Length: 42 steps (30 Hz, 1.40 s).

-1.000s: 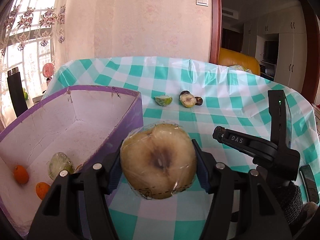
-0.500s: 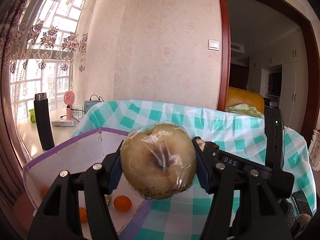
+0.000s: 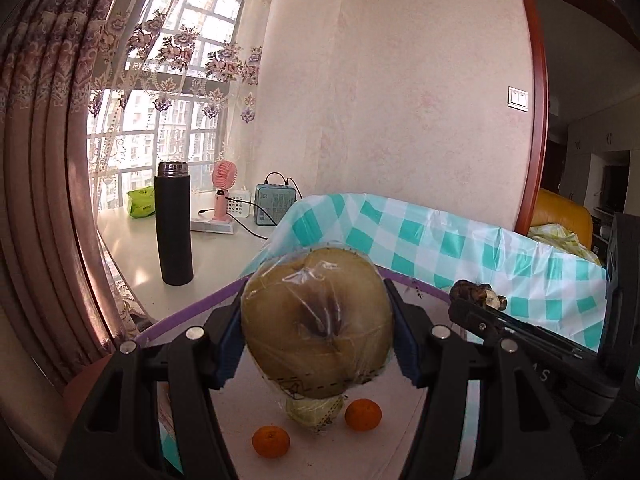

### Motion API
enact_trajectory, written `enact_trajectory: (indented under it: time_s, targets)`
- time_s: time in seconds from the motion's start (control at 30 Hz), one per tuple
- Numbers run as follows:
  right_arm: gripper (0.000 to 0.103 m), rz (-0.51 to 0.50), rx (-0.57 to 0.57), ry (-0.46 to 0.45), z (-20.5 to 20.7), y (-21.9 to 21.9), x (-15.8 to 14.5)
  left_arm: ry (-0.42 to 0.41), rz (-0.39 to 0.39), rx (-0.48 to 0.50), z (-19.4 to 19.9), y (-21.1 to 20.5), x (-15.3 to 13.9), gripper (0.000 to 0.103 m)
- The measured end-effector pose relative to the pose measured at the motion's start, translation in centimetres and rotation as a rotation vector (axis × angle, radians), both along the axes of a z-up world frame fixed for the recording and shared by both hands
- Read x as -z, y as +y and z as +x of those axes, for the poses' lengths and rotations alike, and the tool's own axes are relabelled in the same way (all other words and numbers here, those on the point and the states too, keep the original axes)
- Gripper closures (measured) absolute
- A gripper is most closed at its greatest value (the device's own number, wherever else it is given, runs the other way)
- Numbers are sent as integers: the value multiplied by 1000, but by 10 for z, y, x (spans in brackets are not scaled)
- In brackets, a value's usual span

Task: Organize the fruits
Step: 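Carry the pear half in the left gripper while the right gripper carries the dark fruit over the box, then open the right gripper dropping the dark fruit while the left gripper releases the pear half into the box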

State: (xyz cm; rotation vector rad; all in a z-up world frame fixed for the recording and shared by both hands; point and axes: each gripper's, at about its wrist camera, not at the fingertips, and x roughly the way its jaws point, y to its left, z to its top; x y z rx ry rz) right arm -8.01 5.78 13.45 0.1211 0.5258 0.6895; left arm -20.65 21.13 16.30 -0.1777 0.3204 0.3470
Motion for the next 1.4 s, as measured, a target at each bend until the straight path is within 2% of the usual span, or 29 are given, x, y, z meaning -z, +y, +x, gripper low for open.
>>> enact_trajectory:
  time_s: [0.17,0.33,0.43,0.5,0.63,0.77,1.07,1.1,1.13,1.17,1.23,1.4]
  targets:
    - [68,-118,-66,-3,-3,41,8,128,-30,-37,11,29,20,41]
    - [68,-242,-78,38,0,66,27,244,-5,-29,25,36,41,41]
    - [68,-362,-67,72,7,79,43,310,-4,-12,35,38,53,41]
    - [68,-465,-64,43,6,88,49,343,-9,-4,39,39,57,41]
    - [68,-652,-77,33,7,106,62,416,54,-25,44,37,61,41]
    - [68,-782,-129,34,3,123,75,531,-2,-3,49,51,76,41]
    - [68,-937,-159,45,6,133,87,667,103,-9,57,48,92,39]
    - [66,-943,-156,48,6,132,88,674,106,-5,57,47,92,37]
    - [52,-944,-152,49,6,131,88,678,103,3,57,46,92,30]
    - [33,-945,-148,53,7,130,88,682,95,14,58,46,93,28]
    - [30,-959,-134,40,6,130,89,690,100,3,58,46,94,27]
    - [29,-953,-125,25,7,128,89,696,105,4,59,46,94,26]
